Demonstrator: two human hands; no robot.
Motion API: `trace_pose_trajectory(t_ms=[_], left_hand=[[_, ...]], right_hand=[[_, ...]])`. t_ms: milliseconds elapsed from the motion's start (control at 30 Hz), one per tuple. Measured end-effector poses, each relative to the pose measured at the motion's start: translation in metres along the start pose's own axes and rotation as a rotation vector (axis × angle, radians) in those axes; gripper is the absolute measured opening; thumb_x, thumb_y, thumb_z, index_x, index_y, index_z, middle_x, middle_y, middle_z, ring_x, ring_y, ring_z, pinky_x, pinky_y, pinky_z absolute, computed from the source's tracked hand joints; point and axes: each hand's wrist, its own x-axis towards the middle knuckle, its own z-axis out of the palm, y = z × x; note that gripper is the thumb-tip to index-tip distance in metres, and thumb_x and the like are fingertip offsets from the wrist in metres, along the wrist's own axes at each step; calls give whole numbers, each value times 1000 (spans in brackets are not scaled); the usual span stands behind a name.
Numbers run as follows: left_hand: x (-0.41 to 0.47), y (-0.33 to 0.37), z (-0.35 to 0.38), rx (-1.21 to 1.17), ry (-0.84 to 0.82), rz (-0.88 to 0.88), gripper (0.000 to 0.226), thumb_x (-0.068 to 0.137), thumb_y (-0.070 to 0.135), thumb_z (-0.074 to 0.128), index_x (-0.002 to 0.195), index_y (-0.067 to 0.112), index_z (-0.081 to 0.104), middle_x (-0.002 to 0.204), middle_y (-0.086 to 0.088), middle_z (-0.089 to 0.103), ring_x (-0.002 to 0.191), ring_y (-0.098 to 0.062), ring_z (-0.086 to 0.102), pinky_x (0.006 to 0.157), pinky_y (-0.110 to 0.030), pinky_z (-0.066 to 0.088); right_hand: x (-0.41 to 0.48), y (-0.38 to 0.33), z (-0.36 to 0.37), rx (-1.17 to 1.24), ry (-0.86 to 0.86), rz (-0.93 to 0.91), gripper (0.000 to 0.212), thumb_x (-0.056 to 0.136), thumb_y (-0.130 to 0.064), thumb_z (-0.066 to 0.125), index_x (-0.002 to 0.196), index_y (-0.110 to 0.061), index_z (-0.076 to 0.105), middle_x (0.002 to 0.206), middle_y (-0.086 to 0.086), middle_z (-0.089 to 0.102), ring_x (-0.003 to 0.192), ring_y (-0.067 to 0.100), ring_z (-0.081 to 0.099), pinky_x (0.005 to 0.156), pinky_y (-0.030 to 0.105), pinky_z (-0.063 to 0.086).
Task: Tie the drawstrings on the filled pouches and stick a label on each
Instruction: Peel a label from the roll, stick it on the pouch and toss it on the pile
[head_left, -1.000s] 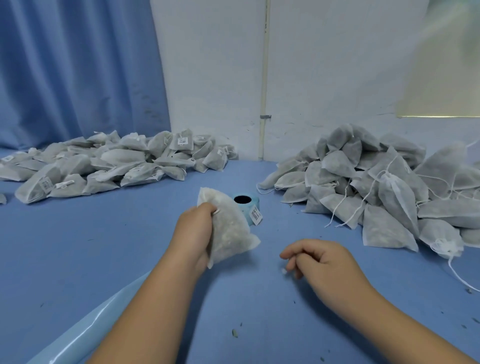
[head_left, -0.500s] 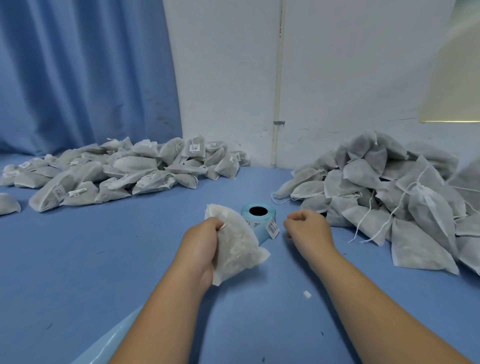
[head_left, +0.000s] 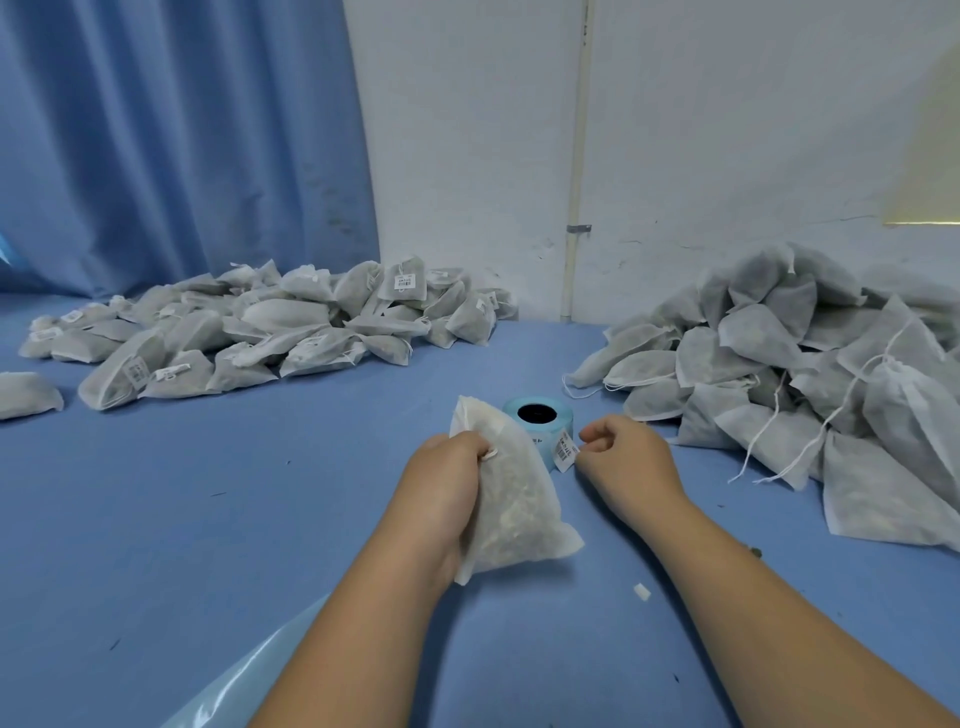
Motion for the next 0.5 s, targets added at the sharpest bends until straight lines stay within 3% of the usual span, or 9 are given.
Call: trace_pose_trajectory(t_ms=[267,400,500], left_hand=[[-4,-2,4,100,-27,28,11,92,23,50,98,18,58,89,-3,64,76,-20,62,56,-26,42],[-7,-4,6,144,-4,76,13,91,25,50,100,19,58,97,-4,64,87,-24,62,67,-32,45],[-15,-4,12,120,11,147,10,88,23,54,94,18,59,91,0,64,80,-20,60,64,-31,44]], right_hand=[[-10,1,-9,146,65,22,23,78,-8,54,95,-19,66,76,-9,60,71,8,53,60,22,36],[-22,1,-23,188,63,32,21,79,-8,56,96,-20,63,72,-10,57,65,6,51,55,22,33],[-38,0,-46,279,25,-8,23,78,-8,60,94,-23,62,61,-10,54,59,12,52,57,26,37]])
